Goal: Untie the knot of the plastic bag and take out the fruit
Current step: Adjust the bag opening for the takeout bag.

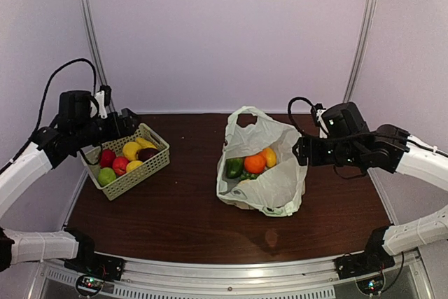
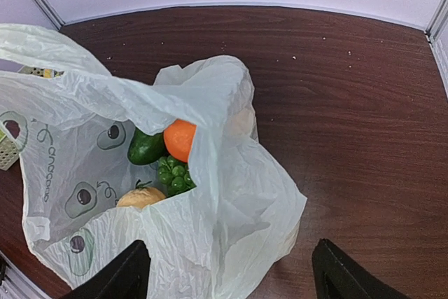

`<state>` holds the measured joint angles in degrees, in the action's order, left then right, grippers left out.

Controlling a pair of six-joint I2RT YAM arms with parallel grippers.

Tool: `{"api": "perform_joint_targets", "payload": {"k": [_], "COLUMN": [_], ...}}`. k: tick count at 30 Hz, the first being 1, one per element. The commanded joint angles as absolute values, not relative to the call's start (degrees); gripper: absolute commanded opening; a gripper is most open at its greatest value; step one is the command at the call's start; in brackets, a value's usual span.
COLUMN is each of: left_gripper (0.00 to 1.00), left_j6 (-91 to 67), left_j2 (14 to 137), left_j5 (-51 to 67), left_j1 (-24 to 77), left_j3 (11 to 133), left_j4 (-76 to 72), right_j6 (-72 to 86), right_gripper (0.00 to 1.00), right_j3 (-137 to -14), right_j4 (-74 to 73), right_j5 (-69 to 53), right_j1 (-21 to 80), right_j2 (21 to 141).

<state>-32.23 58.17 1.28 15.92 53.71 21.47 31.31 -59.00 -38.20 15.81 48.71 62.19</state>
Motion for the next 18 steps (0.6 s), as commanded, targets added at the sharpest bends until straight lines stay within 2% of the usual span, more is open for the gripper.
{"api": "perform_joint_targets", "payload": {"k": [1,8,10,14,18], "left_gripper": [0.95,0.92,0.92,0.91,0.9], "left_j6": [-35.3,-42.3,-42.6,-42.1,-39.4], "left_j2": [55.4,57.0,59.9,69.0,78.1], "left_j5": [3.4,-5.7,-8.0,-13.1,-13.9], "left_j1": [28.3,50.0,55.7,65.5,70.4], "left_j3": [52.6,51.5,53.0,58.9,65.6], "left_j4": [26.5,21.5,19.9,19.8,17.7], "right_j6": [27.6,25.1,24.8,24.3,24.2], "right_gripper": [0.79,0.68,0.62,0.24,0.0], "right_j3": [-59.1,-61.4,-61.4,-61.3,-59.8], "right_j4": [-35.4,-32.9,-32.3,-32.6,-32.3], "right_j5": [11.4,3.6,2.5,1.0,-1.8], "right_j1": [45.0,40.4,39.9,39.4,39.5], "right_j2": [63.7,68.0,68.6,69.2,68.0]}}
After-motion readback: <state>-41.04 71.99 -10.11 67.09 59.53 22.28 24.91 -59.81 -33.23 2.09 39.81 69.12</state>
